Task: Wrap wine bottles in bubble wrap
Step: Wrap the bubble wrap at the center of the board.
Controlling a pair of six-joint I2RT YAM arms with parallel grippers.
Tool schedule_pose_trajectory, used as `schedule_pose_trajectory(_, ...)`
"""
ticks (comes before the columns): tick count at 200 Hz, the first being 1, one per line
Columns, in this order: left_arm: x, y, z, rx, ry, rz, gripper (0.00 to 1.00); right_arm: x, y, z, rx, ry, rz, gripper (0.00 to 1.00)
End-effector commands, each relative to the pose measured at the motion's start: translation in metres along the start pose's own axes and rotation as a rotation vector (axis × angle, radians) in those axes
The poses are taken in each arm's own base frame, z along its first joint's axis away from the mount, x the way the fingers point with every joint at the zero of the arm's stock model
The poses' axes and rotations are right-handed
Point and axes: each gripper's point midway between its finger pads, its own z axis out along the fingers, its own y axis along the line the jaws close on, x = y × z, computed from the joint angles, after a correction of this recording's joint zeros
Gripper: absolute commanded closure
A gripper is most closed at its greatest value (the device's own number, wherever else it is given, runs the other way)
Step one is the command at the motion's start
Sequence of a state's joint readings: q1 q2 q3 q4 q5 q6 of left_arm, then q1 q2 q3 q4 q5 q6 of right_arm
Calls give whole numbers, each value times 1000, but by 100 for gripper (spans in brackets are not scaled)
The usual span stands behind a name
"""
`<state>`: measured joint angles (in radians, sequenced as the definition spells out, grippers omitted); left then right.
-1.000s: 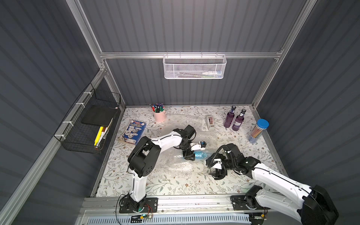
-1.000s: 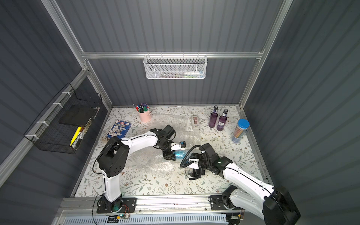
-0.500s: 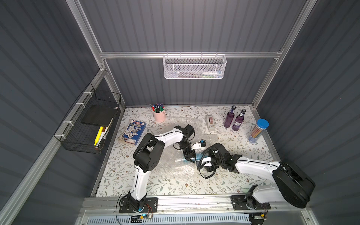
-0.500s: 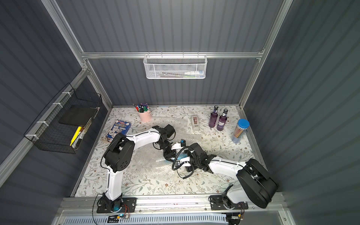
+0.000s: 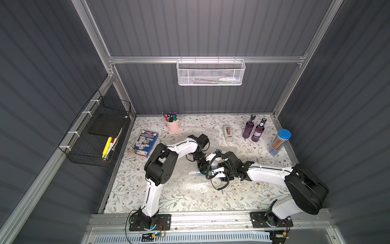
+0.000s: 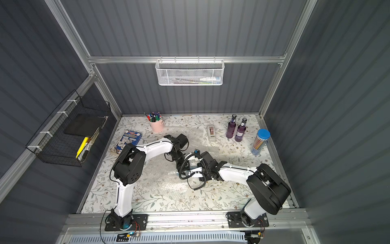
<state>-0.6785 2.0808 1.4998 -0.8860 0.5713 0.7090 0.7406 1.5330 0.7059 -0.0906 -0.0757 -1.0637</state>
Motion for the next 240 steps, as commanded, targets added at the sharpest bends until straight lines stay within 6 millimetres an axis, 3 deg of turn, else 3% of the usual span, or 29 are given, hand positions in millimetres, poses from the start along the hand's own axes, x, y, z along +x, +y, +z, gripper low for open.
schedule_pose_trajectory(1, -6, -5, -14, -47, 4, 27, 16, 3, 15, 3, -103, 13, 111, 50)
schedule_pose_trajectory(23, -11, 3, -35, -168, -12, 57, 10, -5, 15, 0, -151, -46, 180, 53)
schedule_pose_trajectory(33, -13, 10, -51, -256, -26, 51, 1, -6, 16, -2, -190, -60, 202, 54)
schedule_pose_trajectory(72, -13, 10, -113, -491, -109, 92, 0, -10, 18, -9, -319, -92, 259, 55)
schedule_pose_trajectory(77, -1, 9, -109, -493, -88, 78, 0, -11, 18, -10, -332, -95, 267, 55)
schedule_pose_trajectory(110, 28, 1, -125, -607, -83, 68, 1, -15, 21, -21, -450, -93, 393, 54)
schedule_pose_trajectory(132, 34, -8, -134, -685, -143, 107, 1, -22, 24, -30, -527, -92, 454, 52)
schedule_pose_trajectory(148, 51, -20, -131, -717, -134, 197, 1, -23, 26, -34, -567, -103, 483, 51)
schedule_pose_trajectory(177, 51, -43, -117, -743, -236, 443, 1, -18, 31, -26, -618, -78, 504, 50)
schedule_pose_trajectory(197, 57, -43, -100, -775, -151, 564, 1, -16, 32, -22, -626, -63, 510, 48)
schedule_pose_trajectory(220, 48, -44, -77, -785, -87, 705, 1, -13, 33, -19, -627, -54, 504, 45)
schedule_pose_trajectory(240, 40, -38, -68, -819, -87, 775, 1, -12, 32, -16, -629, -43, 500, 44)
